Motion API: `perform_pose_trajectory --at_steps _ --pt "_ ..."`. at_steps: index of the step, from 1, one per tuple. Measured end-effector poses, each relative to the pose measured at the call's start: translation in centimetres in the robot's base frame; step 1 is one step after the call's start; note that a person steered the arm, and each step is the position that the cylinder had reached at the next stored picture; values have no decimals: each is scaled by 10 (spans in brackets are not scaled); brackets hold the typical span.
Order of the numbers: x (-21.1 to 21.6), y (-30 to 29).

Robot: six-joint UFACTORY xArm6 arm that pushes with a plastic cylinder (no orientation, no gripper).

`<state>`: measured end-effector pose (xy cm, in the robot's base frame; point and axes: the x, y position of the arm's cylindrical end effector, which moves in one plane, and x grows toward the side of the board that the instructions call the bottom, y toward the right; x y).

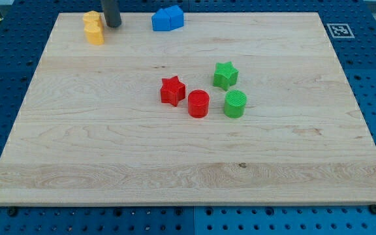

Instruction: Separate the blue cube from the blue triangle

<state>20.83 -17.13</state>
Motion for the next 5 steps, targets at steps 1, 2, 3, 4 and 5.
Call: perform_pose_trajectory --at_steps 1,2,3,4,5 --pt "-16 3" --pt "-17 18" --pt "-16 18" --pt "-17 33" --pt "-16 84"
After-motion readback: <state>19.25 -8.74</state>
